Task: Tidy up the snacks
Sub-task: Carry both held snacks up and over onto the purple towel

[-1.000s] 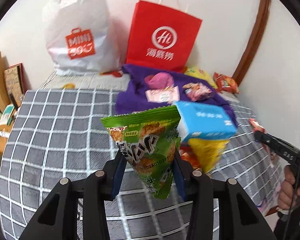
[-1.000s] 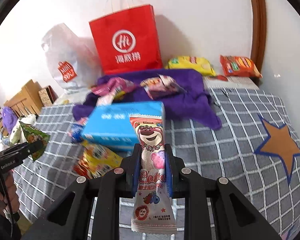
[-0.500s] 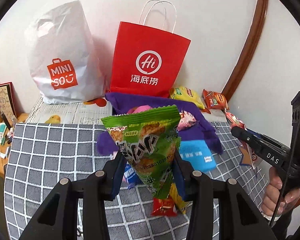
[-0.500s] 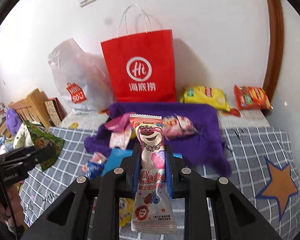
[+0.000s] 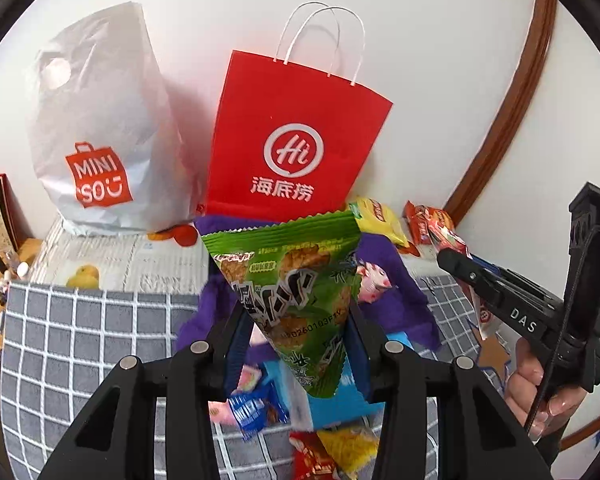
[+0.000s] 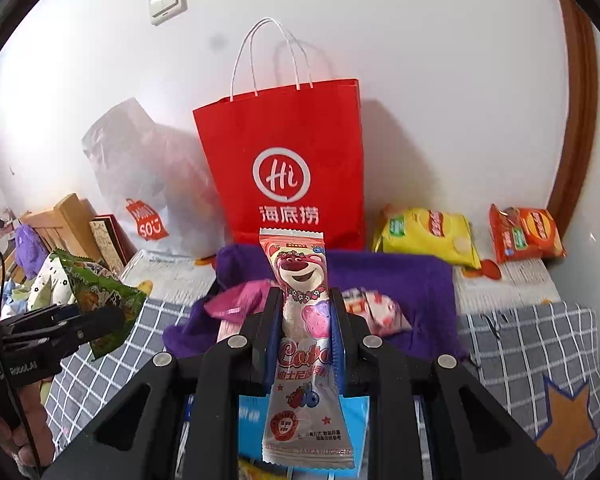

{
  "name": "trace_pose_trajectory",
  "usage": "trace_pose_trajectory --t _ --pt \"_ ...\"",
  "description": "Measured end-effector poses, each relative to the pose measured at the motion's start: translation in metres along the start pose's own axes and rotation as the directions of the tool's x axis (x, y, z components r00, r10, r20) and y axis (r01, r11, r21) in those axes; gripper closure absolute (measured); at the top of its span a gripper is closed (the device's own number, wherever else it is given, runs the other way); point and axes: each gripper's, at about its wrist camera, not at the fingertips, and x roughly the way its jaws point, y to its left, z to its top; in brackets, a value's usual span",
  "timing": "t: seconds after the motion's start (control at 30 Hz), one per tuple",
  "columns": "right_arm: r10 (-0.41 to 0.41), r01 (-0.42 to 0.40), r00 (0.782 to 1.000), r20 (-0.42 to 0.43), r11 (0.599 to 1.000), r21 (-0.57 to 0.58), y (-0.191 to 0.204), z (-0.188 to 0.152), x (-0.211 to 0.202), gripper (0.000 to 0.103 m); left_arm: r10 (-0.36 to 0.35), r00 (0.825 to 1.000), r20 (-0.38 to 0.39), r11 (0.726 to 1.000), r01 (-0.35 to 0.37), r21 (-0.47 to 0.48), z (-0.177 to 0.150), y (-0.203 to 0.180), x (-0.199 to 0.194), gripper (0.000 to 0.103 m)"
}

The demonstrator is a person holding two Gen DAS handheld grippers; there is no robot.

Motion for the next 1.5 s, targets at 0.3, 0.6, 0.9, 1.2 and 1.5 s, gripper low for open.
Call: trace_pose_trajectory --t 0.3,0.6,0.9,1.2,1.5 --pt "-0.004 0.004 1.0 -0.023 1.0 0.003 -0.004 0.031 0.051 0.081 0.033 0.999 0.016 0.999 -0.033 0.024 0.039 0.005 0.028 0.062" --pt "0.018 -0.013 0.996 -0.085 0.998 0.054 -0.023 0.03 0.093 0.081 -0.003 1.0 0.027 0.999 0.002 0.04 0.072 0.003 0.071 0.062" --pt "-0.02 0.024 0.986 -0.164 1.0 0.02 -0.036 0.015 0.119 0.081 0.011 0.997 -0.076 1.0 -0.011 0.001 0.055 0.027 0.125 0.062" --pt "-0.029 0.036 0.973 -0.228 0.999 0.03 -0.036 0.002 0.144 0.081 0.007 0.995 -0.096 0.999 -0.011 -0.038 0.049 0.042 0.133 0.062" --pt "-0.048 0.05 0.968 -0.247 0.999 0.003 -0.032 -0.002 0.149 0.08 -0.012 0.992 -0.127 0.999 0.006 -0.052 0.046 0.039 0.145 0.062"
